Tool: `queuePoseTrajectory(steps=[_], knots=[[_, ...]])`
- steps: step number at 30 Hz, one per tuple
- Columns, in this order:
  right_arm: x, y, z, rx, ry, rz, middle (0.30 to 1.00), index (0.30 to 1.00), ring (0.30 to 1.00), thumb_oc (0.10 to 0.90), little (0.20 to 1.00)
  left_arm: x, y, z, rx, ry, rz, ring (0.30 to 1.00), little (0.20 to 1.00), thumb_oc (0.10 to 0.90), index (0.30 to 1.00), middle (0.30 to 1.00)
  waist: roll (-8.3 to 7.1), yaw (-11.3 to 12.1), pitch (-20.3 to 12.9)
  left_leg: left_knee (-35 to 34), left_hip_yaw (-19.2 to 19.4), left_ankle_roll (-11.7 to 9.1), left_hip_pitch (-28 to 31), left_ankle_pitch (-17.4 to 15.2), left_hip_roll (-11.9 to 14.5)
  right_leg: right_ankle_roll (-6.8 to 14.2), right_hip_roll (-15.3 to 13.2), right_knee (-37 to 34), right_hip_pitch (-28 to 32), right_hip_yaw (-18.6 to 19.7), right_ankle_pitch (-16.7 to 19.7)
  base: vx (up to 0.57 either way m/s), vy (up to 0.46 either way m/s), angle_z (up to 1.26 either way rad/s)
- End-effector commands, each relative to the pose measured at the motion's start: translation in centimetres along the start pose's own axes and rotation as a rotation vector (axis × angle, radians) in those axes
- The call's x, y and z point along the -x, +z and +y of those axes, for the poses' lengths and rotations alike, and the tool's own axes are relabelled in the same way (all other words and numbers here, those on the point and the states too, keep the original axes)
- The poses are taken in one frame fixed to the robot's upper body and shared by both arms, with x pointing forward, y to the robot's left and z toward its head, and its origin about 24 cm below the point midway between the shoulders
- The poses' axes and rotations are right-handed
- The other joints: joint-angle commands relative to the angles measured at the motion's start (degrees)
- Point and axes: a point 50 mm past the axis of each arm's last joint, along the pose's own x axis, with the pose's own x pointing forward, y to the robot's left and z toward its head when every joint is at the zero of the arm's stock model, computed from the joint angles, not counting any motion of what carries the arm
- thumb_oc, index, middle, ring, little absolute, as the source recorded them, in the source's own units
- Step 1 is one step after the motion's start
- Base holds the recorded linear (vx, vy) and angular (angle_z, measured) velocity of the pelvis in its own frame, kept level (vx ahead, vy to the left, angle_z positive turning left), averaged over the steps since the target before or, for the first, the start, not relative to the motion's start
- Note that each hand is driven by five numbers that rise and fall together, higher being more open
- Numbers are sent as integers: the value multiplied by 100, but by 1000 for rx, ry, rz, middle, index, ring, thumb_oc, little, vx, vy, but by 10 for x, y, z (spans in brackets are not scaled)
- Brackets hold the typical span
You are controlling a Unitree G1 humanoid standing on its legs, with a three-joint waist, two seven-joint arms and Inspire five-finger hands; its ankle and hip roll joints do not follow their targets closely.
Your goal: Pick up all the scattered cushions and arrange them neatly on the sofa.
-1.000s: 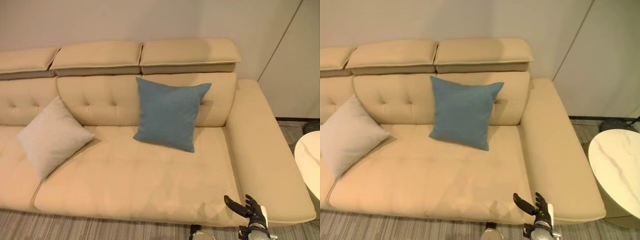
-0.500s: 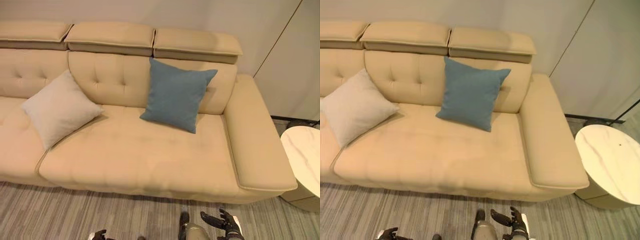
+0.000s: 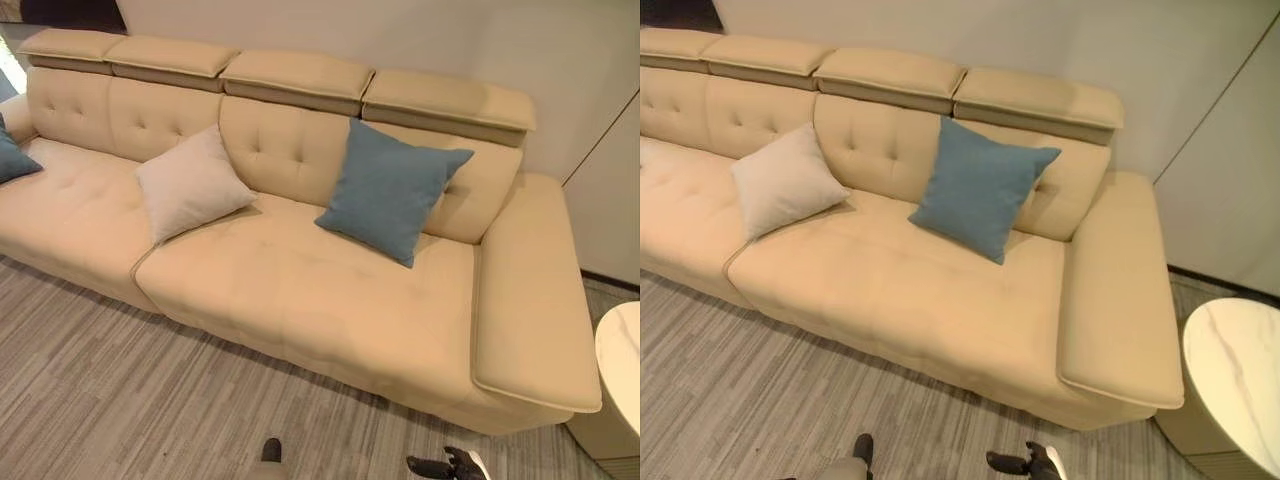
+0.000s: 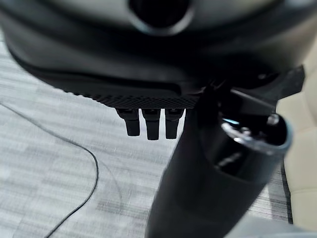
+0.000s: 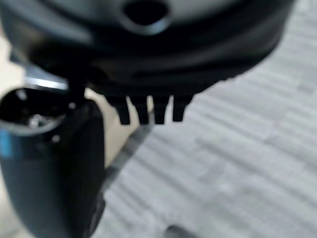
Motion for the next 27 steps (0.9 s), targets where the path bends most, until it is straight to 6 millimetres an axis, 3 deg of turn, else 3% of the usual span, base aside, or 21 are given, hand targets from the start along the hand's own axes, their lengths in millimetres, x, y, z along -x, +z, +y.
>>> queuePoseTrajectory(steps=[1,2,5,7,9,12,16,21,27], knots=[[-3,11,-10,-26,-51,-21,900,900,900,800,900,-2,32,6,62,42,-89,900,900,800,900,900,-97,-43,370,7,58,166,-521,-208,-640,515,-99,-1694,1005,56,804,-371,-30,26],[-2,0,-7,-14,-40,21,900,900,900,800,900,-1,34,3,54,34,-94,900,900,800,900,900,-170,-95,444,234,391,181,-431,-456,-516,536,-237,-1714,928,-137,909,-340,-13,33],[1,-19,-3,1,-28,90,900,900,900,800,900,-1,30,0,10,24,-88,900,900,800,900,900,-289,-205,412,799,585,228,-204,-971,-382,548,-506,-1794,838,-480,1068,-223,16,44],[3,-29,-1,-16,-25,134,900,900,900,800,900,0,27,-2,-29,21,-85,900,900,800,900,900,-301,-313,319,770,770,207,235,-1218,-164,576,-613,-1867,807,-672,1120,-96,64,61],[5,-36,0,-49,-24,163,900,900,900,800,900,1,28,-6,-72,15,-107,900,900,800,900,900,-199,-440,206,360,876,106,741,-1158,-23,656,-635,-1993,839,-843,1167,-10,137,103],[5,-34,1,-104,-27,170,900,900,900,800,900,2,31,-10,-94,-1,-122,900,900,800,900,900,-48,-504,68,-452,689,31,942,-952,-229,753,-657,-2041,855,-979,1295,15,150,68],[3,-34,-8,-109,-32,171,900,900,900,800,900,1,39,-8,-106,-6,-153,900,900,800,900,900,16,-496,-16,-989,614,16,1197,-811,-366,814,-650,-2171,948,-1031,1344,7,132,31],[0,-26,-12,-79,-33,147,900,900,900,800,900,1,46,-7,-114,-8,-175,900,900,800,900,900,11,-431,-34,-1128,540,37,1261,-783,-434,871,-665,-2283,996,-1057,1409,-32,78,16],[-3,-15,-15,-45,-34,103,900,900,900,800,900,1,37,-7,-155,-15,-147,900,900,800,900,900,-20,-328,-37,-1128,570,44,1238,-839,-518,995,-721,-2545,1028,-1097,1623,-46,50,-3]])
